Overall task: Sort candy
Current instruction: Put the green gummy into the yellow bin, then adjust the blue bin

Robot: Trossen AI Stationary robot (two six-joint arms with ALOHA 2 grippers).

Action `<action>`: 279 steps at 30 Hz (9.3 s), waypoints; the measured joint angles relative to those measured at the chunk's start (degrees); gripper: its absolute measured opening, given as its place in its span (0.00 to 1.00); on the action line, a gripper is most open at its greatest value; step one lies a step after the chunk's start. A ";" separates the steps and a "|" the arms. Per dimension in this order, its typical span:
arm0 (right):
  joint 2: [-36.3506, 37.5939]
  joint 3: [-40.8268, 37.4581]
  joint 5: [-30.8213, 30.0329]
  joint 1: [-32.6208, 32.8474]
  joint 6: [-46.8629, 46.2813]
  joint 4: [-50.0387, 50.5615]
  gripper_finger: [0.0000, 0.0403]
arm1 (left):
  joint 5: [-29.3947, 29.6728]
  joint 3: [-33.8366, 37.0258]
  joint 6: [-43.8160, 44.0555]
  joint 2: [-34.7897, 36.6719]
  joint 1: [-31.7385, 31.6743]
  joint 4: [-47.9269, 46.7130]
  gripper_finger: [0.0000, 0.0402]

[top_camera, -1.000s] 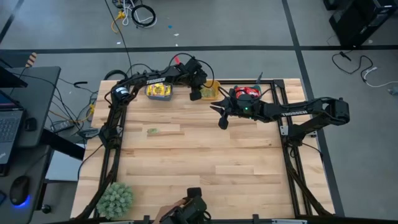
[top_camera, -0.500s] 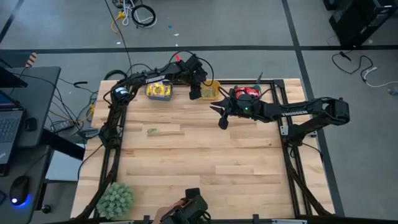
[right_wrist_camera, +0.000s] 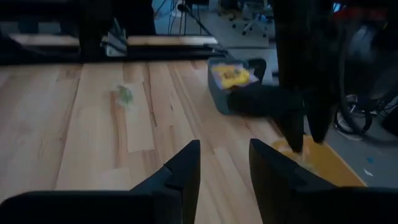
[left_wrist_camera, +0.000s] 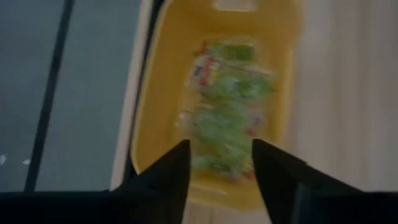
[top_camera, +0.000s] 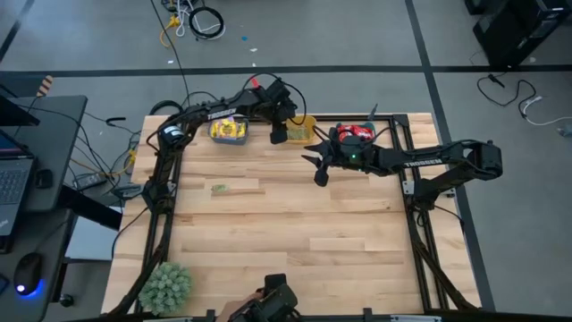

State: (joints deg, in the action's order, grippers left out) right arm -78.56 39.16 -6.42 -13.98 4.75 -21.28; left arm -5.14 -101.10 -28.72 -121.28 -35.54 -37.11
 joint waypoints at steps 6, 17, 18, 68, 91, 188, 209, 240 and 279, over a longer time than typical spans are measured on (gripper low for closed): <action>-0.02 -0.77 -1.19 0.17 1.68 -0.13 0.20 | -2.67 0.14 -2.32 2.92 0.57 -4.83 0.09; -0.02 -8.58 0.35 -0.78 3.99 -13.54 0.01 | -10.66 0.20 0.20 3.74 3.04 0.71 0.00; -0.02 -9.49 0.44 -0.85 3.97 -15.22 0.00 | -12.03 0.20 0.59 3.74 3.22 1.74 0.00; -0.02 -25.97 9.66 -3.04 0.77 -40.37 0.00 | -2.28 38.82 15.97 41.14 17.11 0.81 0.00; -0.02 -25.97 10.99 -3.04 -0.70 -40.36 0.00 | 5.00 58.44 31.87 49.78 23.66 -11.76 0.10; -0.02 -25.90 10.56 -2.99 -0.72 -41.70 0.00 | -1.16 -0.05 -2.54 -2.03 5.12 12.09 0.14; 0.04 -24.83 0.04 -8.45 -11.76 -36.06 0.00 | -12.14 0.20 5.26 4.02 2.42 17.69 0.01; 17.20 2.34 -7.19 -20.76 -10.90 59.35 0.00 | -17.29 58.34 15.65 43.16 1.12 61.64 0.00; -6.36 2.43 -0.92 -34.19 -10.30 41.03 0.00 | -3.51 67.65 18.78 49.70 2.13 39.42 0.00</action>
State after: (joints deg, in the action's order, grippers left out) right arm -84.92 41.58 -7.34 -48.17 -5.54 19.75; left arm -8.65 -33.45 -9.94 -71.57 -33.41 2.31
